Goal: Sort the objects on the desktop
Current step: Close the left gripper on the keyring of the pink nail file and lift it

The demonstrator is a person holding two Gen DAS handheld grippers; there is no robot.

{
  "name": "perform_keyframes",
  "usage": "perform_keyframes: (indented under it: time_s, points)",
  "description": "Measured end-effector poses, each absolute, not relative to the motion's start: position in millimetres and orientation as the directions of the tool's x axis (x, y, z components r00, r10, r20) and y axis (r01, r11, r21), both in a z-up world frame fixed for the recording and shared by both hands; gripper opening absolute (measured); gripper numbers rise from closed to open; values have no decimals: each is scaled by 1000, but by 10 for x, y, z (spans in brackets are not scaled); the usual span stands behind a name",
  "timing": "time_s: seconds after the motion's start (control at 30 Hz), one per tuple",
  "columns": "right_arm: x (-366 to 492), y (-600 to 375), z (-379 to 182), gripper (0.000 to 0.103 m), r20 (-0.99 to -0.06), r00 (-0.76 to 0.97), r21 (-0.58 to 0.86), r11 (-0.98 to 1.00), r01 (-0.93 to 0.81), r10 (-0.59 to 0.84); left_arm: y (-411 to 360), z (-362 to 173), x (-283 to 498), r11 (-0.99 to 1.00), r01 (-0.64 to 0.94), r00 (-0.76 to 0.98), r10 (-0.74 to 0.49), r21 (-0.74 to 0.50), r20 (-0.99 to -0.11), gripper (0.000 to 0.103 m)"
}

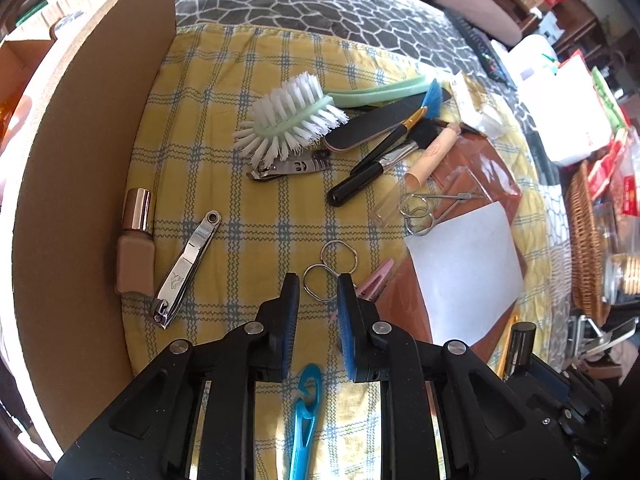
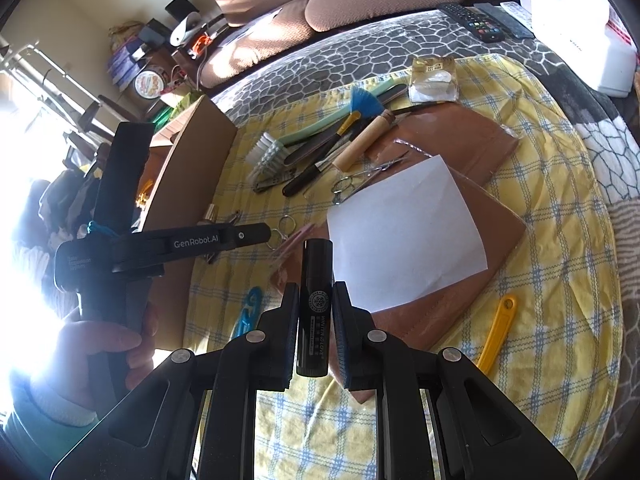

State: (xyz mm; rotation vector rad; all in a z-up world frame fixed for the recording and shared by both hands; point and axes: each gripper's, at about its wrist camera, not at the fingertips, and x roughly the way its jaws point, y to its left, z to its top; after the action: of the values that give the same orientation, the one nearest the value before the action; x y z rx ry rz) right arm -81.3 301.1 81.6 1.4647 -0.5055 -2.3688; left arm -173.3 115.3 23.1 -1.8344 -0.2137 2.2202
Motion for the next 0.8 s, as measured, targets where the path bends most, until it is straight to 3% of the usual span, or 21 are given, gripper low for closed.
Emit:
perform_keyframes:
  time_s: [0.1,0.17,0.5,0.63,0.8]
  points:
    - [-807,2989,877,15,-788,-438,446,-892,78,-432,1228,266,-1692,-946,-159,-169,309,-284,-936,21]
    - [-803,2991,892,15,-788,-441,445,-892,76,-430,1335,275,-1649,-940,-223,-172,297,-257,-939,30]
    - [-784,3030,804,15,-802,-425,436,-898,64,-420,1642,139,-1664,-929,-349,-200,202,-123,-959,30]
    - [-801,3060,776,15,-803,-424,437,-898,57,-418,1668,122,-1652,-930,-361,-233,166,-73,-958,11]
    - [-805,3066,783,15,-807,-425,431,-901,53,-411,1579,129,-1663,-943,-320,-238,175,-93,-955,8]
